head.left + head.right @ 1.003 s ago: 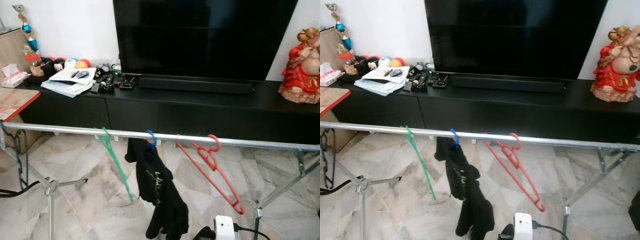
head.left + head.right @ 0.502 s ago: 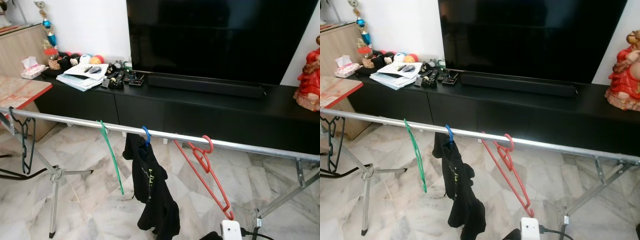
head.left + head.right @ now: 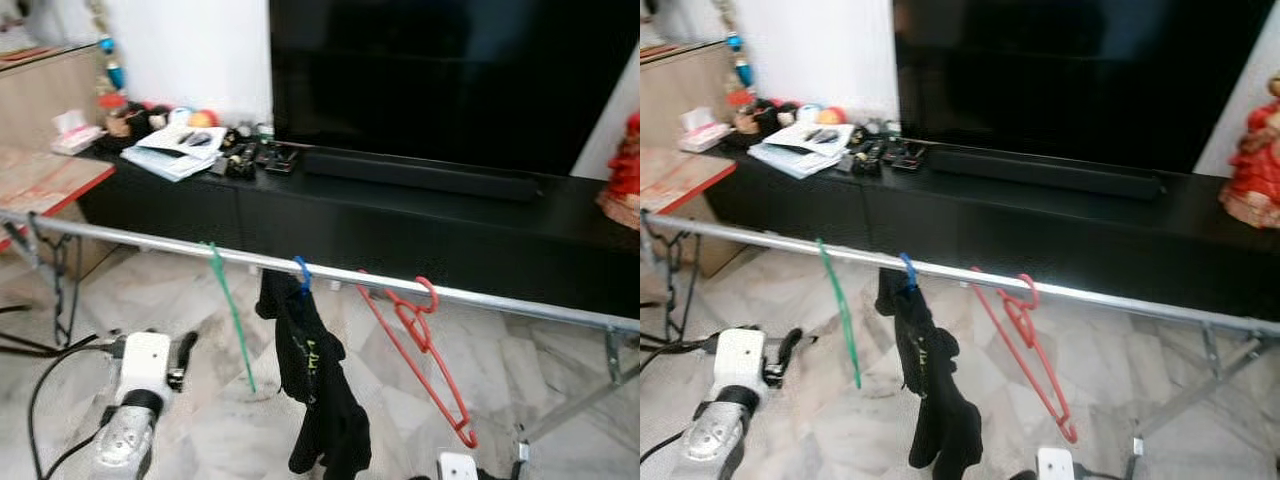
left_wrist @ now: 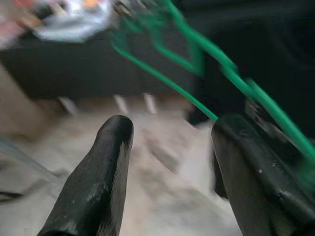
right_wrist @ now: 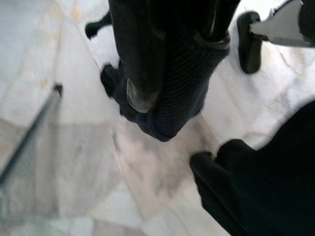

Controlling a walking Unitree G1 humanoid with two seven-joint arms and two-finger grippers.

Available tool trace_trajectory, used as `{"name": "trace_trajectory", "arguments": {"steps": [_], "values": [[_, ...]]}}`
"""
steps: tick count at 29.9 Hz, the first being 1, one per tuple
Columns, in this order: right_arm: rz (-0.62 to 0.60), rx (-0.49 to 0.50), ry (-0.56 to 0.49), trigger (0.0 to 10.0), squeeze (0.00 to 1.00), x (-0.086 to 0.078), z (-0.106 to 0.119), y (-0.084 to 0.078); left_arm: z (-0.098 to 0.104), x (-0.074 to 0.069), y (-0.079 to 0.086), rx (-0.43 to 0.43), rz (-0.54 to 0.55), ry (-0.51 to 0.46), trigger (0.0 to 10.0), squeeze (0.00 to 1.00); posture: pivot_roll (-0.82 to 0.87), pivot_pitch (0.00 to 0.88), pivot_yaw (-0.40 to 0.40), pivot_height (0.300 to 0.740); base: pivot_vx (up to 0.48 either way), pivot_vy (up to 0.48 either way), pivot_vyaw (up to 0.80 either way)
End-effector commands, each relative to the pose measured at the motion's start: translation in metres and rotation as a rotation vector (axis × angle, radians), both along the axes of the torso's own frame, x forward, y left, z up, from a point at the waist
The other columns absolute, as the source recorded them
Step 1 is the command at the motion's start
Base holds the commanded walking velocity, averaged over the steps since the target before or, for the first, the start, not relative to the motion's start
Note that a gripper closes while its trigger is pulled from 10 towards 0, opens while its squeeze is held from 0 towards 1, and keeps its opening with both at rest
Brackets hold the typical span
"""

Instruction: Hang hanger

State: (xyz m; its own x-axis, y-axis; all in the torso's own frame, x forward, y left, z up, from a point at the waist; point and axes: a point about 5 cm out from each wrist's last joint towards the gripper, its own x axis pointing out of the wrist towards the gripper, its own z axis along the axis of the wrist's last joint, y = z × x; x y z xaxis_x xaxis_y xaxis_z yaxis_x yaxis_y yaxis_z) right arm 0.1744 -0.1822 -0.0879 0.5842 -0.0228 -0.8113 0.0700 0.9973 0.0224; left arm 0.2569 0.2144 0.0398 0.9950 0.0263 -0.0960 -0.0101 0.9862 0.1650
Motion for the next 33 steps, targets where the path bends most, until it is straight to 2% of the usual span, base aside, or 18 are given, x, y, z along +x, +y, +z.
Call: {"name": "trace_trajectory", "arguments": {"steps": [1, 7, 18, 21, 24, 33], "values": [[0.002, 0.0, -0.006, 10.0, 0.0, 0.002, 0.001, 0.0, 0.006, 0.0, 0.004, -0.005, 0.027, -0.012, 10.0, 0.0, 0.08, 0.0, 0.005, 0.74, 0.0, 0.0, 0.0], [0.038, -0.027, -0.003, 10.0, 0.0, 0.001, 0.001, -0.002, 0.016, -0.001, 0.004, -0.029, 0.055, -0.011, 10.0, 0.0, 0.11, 0.0, -0.018, 0.74, 0.0, 0.0, 0.07], [-0.002, -0.016, -0.003, 10.0, 0.0, 0.002, 0.001, -0.002, 0.021, -0.001, 0.002, -0.034, 0.043, 0.009, 10.0, 0.0, 0.1, 0.0, -0.009, 0.74, 0.089, 0.0, 0.77], [-0.021, -0.018, 0.005, 10.0, 0.0, 0.001, 0.001, -0.003, 0.021, 0.0, -0.001, -0.048, 0.018, 0.024, 10.0, 0.0, 0.1, 0.0, -0.005, 0.74, 0.251, 0.0, 0.0], [-0.021, -0.017, 0.014, 10.0, 0.0, -0.002, -0.001, -0.003, 0.023, 0.002, -0.008, -0.059, -0.057, 0.031, 10.0, 0.0, 0.11, 0.0, -0.006, 0.74, 0.293, 0.0, 0.0], [-0.018, -0.013, 0.019, 10.0, 0.0, -0.003, -0.001, -0.001, 0.027, 0.002, -0.011, -0.075, -0.079, 0.032, 10.0, 0.0, 0.11, 0.0, -0.007, 0.74, 0.347, 0.0, 0.0]]}}
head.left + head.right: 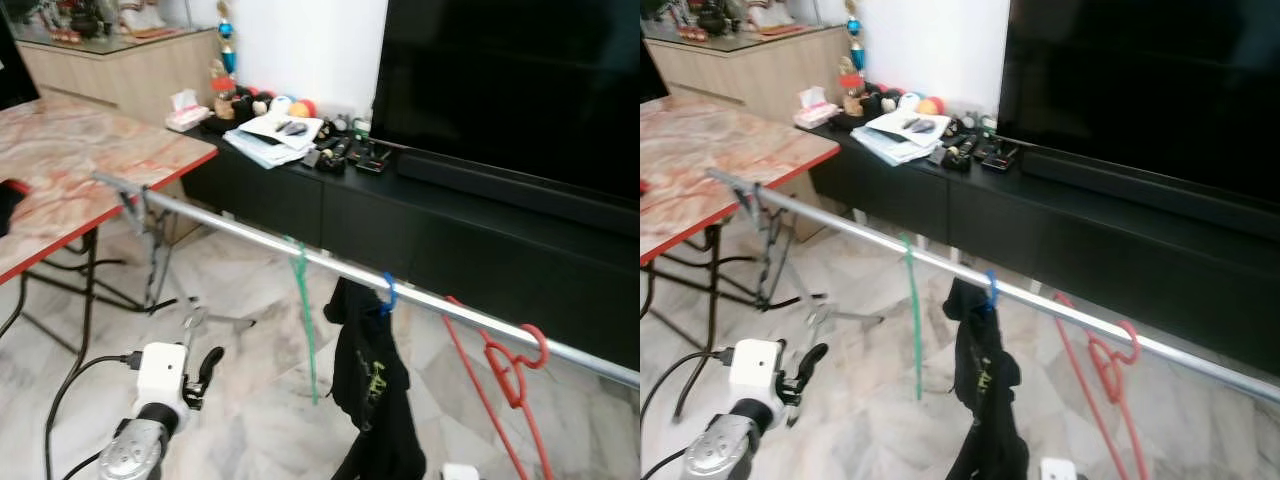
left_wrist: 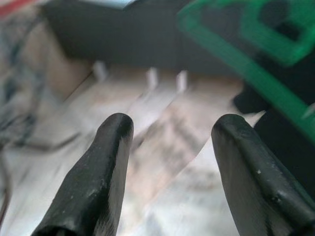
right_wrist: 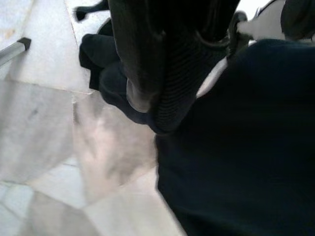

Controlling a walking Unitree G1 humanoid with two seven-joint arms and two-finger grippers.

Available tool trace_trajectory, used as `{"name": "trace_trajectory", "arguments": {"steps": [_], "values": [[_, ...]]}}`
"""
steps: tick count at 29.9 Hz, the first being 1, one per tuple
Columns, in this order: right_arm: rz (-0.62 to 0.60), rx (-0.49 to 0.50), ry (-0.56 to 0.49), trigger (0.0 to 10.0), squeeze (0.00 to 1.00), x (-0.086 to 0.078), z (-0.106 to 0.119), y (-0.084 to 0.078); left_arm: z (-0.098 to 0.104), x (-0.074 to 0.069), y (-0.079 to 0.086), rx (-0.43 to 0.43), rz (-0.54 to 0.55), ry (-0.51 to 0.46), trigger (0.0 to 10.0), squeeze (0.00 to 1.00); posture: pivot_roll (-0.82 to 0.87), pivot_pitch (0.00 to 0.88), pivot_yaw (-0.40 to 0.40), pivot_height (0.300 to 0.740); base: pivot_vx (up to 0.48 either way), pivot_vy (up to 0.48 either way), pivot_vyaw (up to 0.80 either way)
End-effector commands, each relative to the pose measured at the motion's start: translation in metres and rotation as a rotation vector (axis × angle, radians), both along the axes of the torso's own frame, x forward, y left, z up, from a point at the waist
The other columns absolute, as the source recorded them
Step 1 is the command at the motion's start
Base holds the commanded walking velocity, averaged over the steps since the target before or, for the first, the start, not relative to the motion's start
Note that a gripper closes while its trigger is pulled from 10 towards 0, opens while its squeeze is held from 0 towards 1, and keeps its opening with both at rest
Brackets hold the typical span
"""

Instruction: Hang hanger

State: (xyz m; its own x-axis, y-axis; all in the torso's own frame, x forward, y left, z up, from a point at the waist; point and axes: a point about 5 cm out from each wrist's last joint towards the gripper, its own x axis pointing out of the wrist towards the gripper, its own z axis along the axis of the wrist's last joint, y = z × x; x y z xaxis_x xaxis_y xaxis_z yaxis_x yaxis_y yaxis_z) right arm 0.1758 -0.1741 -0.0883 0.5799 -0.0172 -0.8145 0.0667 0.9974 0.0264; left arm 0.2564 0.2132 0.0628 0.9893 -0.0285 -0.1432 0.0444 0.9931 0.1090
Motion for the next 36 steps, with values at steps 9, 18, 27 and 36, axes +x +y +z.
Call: {"name": "trace_trajectory", "arguments": {"steps": [9, 18, 27, 36], "values": [[-0.023, -0.023, 0.011, 10.0, 0.0, -0.003, 0.0, -0.01, 0.011, 0.003, -0.022, -0.05, -0.155, -0.011, 10.0, 0.0, 0.11, 0.0, -0.012, 0.74, 0.119, 0.0, 0.0], [-0.027, -0.026, 0.016, 10.0, 0.0, -0.003, -0.001, -0.01, 0.022, -0.002, -0.028, -0.104, -0.318, 0.045, 10.0, 0.0, 0.12, 0.0, -0.012, 0.74, 0.0, 0.0, 0.0], [-0.027, -0.021, 0.021, 10.0, 0.0, -0.005, -0.002, -0.008, 0.038, 0.003, -0.031, -0.123, -0.403, 0.071, 10.0, 0.0, 0.12, 0.0, -0.008, 0.74, 0.0, 0.0, 0.0], [-0.025, -0.019, 0.027, 10.0, 0.0, -0.006, -0.002, -0.006, 0.032, 0.009, -0.02, -0.005, -0.335, 0.16, 10.0, 0.0, 0.12, 0.0, -0.005, 0.74, 0.0, 0.0, 0.0]]}}
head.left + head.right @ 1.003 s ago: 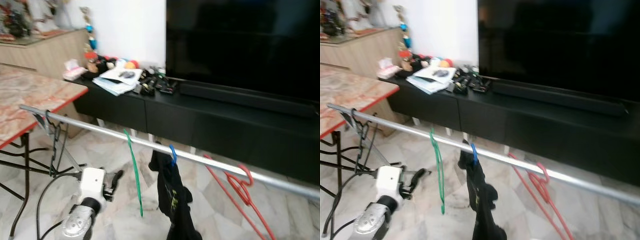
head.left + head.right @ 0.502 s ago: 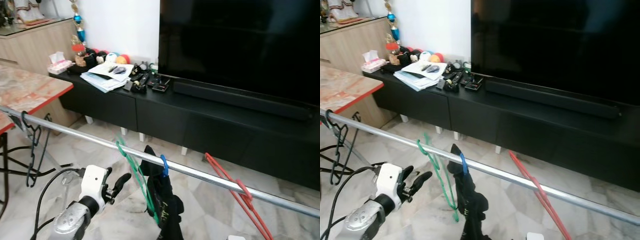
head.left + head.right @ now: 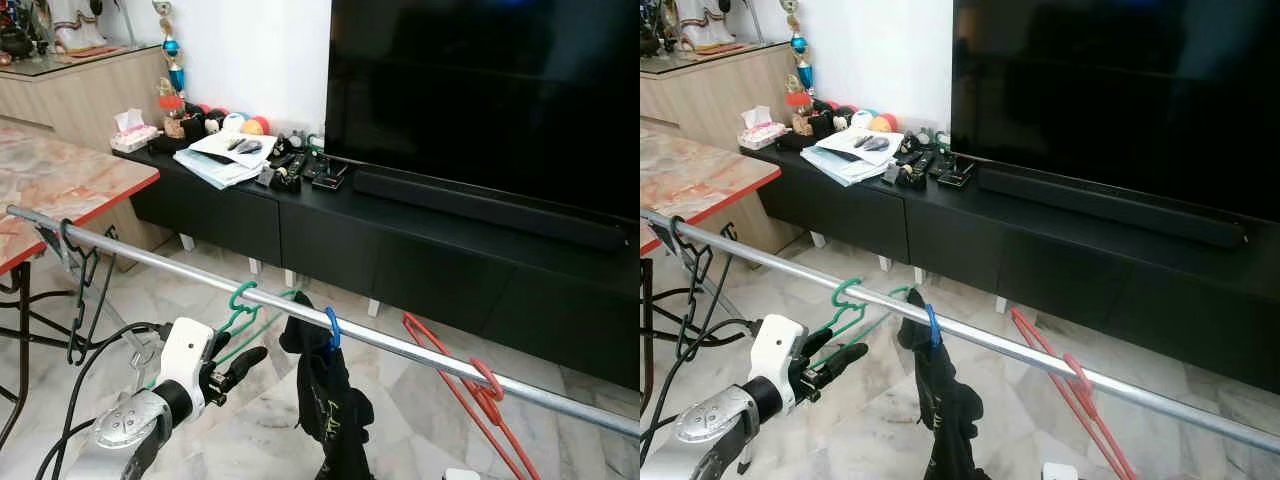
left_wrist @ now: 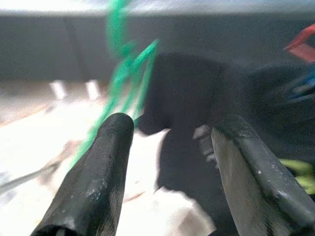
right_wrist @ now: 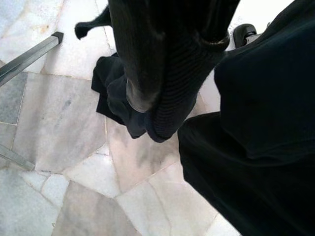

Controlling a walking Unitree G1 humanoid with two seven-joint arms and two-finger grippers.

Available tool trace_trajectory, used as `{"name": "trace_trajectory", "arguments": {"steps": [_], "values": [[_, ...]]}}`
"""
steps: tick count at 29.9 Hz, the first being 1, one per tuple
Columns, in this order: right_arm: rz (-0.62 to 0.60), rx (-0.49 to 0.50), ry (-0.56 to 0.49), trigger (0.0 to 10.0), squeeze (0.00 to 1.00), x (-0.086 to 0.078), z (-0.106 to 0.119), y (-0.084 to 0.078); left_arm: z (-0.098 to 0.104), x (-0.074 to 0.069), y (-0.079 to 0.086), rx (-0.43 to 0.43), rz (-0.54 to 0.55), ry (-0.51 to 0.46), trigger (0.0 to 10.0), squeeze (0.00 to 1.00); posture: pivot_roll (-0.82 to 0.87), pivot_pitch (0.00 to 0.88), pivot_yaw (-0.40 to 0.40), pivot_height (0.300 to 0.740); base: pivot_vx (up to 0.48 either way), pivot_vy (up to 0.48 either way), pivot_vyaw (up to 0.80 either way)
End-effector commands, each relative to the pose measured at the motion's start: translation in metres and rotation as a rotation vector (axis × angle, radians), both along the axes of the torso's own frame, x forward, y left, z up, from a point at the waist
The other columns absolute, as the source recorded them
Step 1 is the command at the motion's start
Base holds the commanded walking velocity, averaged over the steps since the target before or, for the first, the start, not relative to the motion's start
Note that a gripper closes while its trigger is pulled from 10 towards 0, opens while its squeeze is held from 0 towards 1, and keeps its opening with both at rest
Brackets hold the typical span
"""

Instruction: Hang hanger

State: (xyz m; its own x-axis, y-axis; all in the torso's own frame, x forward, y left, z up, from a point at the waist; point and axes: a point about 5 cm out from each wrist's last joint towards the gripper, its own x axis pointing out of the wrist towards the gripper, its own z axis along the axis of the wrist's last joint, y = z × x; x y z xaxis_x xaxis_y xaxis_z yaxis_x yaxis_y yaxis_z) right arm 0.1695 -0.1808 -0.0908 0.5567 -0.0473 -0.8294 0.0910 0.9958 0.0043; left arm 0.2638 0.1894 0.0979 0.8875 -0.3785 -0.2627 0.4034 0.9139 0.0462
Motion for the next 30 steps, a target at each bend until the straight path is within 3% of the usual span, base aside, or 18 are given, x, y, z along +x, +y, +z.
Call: {"name": "trace_trajectory", "arguments": {"steps": [1, 10, 17, 25, 30], "values": [[-0.001, 0.002, -0.001, 10.0, 0.0, 0.001, 0.0, 0.001, -0.006, 0.005, 0.007, 0.056, 0.054, 0.036, 10.0, 0.0, 0.12, 0.0, -0.004, 0.74, 0.0, 0.0, 0.0], [-0.003, 0.004, 0.002, 10.0, 0.0, 0.0, 0.0, 0.001, -0.007, 0.024, 0.021, 0.07, 0.201, 0.084, 10.0, 0.0, 0.12, 0.0, -0.001, 0.74, 0.0, 0.0, 0.0], [-0.005, 0.007, 0.007, 10.0, 0.0, -0.002, -0.001, 0.003, -0.009, 0.04, 0.007, 0.019, 0.132, 0.099, 10.0, 0.0, 0.11, 0.0, 0.002, 0.74, 0.0, 0.0, 0.0], [-0.01, 0.005, 0.004, 10.0, 0.0, -0.001, -0.001, 0.001, -0.011, 0.042, -0.004, 0.02, 0.043, 0.142, 10.0, 0.0, 0.11, 0.0, 0.004, 0.74, 0.0, 0.0, 0.0], [-0.009, 0.003, 0.007, 10.0, 0.0, -0.001, -0.001, 0.001, -0.012, 0.046, 0.0, 0.037, 0.087, 0.129, 10.0, 0.0, 0.11, 0.0, 0.001, 0.74, 0.0, 0.0, 0.0]]}}
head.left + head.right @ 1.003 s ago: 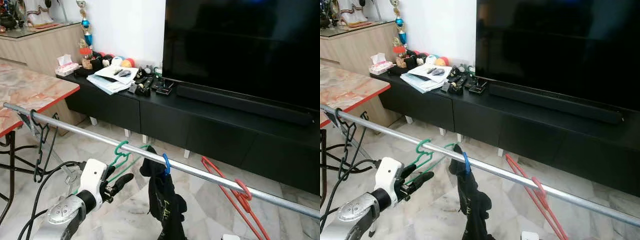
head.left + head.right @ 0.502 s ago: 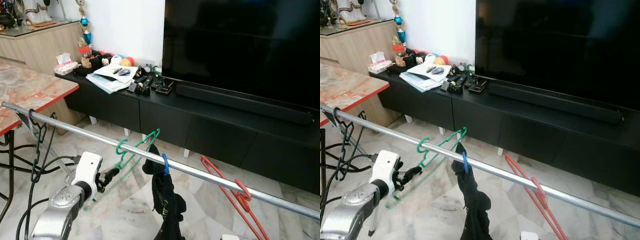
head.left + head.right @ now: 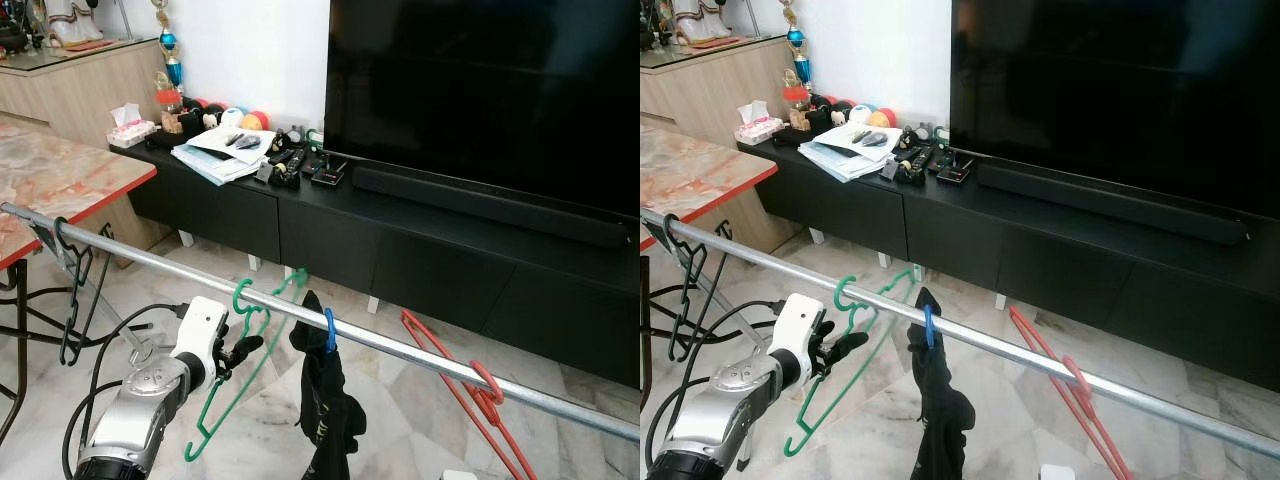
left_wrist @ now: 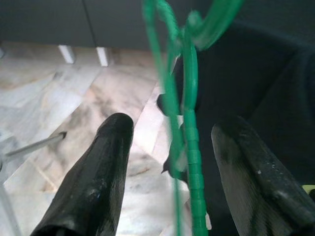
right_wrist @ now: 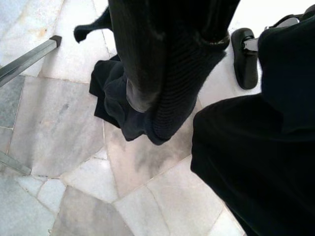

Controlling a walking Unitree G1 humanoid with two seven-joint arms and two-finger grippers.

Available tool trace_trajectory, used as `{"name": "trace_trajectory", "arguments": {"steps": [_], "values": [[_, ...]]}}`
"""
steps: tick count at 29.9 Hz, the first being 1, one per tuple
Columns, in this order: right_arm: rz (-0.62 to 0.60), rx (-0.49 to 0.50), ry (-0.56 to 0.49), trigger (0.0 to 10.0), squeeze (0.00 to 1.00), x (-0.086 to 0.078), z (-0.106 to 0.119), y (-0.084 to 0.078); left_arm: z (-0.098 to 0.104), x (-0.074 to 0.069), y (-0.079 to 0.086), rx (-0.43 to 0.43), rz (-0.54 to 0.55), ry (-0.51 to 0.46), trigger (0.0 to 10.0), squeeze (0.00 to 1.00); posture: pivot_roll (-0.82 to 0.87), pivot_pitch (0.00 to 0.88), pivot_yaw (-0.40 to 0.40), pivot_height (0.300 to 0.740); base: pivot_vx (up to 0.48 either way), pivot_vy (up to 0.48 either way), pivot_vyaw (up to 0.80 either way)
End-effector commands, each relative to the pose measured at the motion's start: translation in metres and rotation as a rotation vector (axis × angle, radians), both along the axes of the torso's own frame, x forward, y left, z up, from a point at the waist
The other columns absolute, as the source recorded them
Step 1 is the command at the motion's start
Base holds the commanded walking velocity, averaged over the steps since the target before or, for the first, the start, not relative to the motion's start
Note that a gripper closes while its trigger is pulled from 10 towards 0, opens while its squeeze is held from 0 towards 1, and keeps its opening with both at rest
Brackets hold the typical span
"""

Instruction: Hang hanger

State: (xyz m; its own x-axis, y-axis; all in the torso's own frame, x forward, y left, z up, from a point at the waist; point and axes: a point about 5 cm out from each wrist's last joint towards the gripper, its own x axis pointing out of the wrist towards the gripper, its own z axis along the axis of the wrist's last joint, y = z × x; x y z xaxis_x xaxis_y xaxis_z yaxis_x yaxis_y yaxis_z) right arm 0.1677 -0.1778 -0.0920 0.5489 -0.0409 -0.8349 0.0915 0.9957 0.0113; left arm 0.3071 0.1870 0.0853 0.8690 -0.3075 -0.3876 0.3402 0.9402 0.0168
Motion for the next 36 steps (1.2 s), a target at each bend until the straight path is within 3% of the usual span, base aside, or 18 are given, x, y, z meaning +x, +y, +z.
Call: {"name": "trace_trajectory", "arguments": {"steps": [1, 3, 4, 5, 6, 14, 36], "values": [[-0.007, -0.005, -0.002, 10.0, 0.0, 0.0003, 0.0004, -0.0023, 0.0007, 0.0034, 0.0034, 0.015, 0.036, -0.005, 10.0, 0.0, 0.11, 0.0, 0.001, 0.74, 0.0, 0.0, 0.0], [-0.007, -0.005, -0.001, 10.0, 0.0, 0.0002, 0.0003, -0.0022, 0.0004, 0.0038, 0.0036, 0.012, 0.046, -0.003, 10.0, 0.0, 0.11, 0.0, 0.001, 0.74, 0.0, 0.0, 0.0], [-0.007, -0.004, -0.001, 10.0, 0.0, 0.0002, 0.0003, -0.0017, 0.0002, 0.0052, 0.0031, 0.004, 0.069, -0.007, 4.2, 0.0, 0.11, 0.0, 0.001, 0.74, 0.0, 0.0, 0.0], [-0.006, -0.004, -0.001, 10.0, 0.0, 0.0004, 0.0003, -0.0015, 0.0002, 0.0058, 0.0027, 0.001, 0.074, -0.008, 4.2, 0.0, 0.11, 0.0, 0.0, 0.74, 0.0, 0.0, 0.0], [-0.007, -0.003, -0.001, 10.0, 0.0, 0.0005, 0.0003, -0.0013, 0.0, 0.0064, 0.0022, 0.005, 0.078, -0.009, 0.0, 0.0, 0.11, 0.0, 0.0, 0.74, 0.0, 0.0, 0.0], [-0.004, -0.003, -0.002, 10.0, 0.0, 0.0007, 0.0004, -0.0013, 0.002, 0.0113, 0.0065, 0.062, 0.133, -0.033, 0.0, 0.0, 0.11, 0.0, 0.0, 0.74, 0.0, 0.0, 0.0], [-0.002, 0.0, 0.004, 10.0, 0.0, -0.0003, -0.0001, -0.0006, -0.0021, 0.0091, 0.0041, 0.069, 0.134, -0.006, 0.0, 0.0, 0.11, 0.0, -0.001, 0.74, 0.0, 0.0, 0.0]]}}
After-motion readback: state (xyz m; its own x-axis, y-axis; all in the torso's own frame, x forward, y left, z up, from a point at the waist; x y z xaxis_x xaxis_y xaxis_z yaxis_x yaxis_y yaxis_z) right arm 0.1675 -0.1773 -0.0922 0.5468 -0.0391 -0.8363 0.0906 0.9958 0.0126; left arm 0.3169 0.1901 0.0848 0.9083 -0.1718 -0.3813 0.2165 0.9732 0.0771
